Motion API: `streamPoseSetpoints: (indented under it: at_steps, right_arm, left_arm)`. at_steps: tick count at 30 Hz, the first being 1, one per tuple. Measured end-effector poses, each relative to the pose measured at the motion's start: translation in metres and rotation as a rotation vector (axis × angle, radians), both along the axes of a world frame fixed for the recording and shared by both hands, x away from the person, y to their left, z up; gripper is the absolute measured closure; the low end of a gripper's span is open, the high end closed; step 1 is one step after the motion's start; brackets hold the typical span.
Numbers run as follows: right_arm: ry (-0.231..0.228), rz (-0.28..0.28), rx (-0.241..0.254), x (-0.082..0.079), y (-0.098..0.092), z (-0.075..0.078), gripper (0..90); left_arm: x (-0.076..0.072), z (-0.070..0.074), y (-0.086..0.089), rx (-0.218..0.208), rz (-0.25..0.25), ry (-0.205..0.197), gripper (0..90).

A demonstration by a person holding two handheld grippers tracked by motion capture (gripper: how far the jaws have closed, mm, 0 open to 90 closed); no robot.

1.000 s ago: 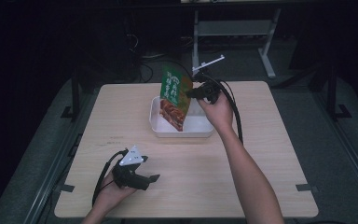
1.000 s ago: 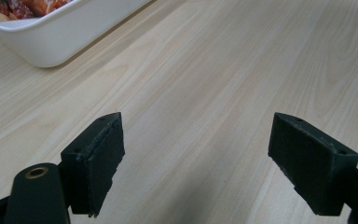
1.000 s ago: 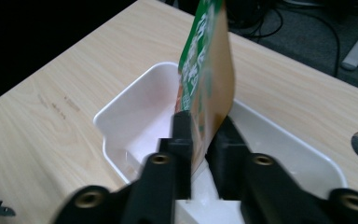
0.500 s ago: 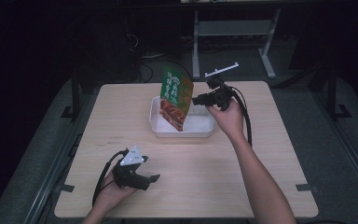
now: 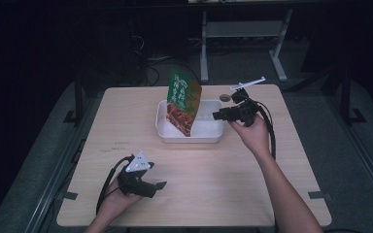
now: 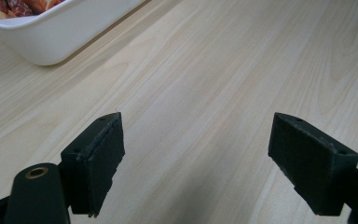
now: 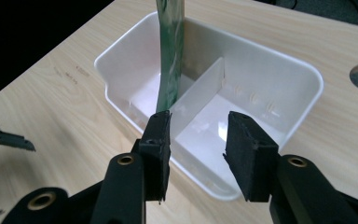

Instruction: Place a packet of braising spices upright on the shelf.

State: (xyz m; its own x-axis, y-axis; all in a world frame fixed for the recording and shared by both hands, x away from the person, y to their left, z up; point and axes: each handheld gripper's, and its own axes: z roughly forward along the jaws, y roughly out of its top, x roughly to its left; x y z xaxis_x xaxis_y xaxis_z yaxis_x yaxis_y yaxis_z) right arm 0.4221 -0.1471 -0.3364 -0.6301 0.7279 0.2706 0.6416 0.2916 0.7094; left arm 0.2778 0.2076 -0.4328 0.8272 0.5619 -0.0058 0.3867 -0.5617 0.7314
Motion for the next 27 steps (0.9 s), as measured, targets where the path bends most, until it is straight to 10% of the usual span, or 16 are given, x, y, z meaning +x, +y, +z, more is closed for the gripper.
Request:
streamPoseSetpoints:
  at_steps: [27]
  right_arm:
    - [0.041, 0.003, 0.013, -0.052, -0.048, -0.034, 51.8]
  left_arm:
    - [0.003, 0.0, 0.004, 0.002, 0.012, 0.012, 18.1]
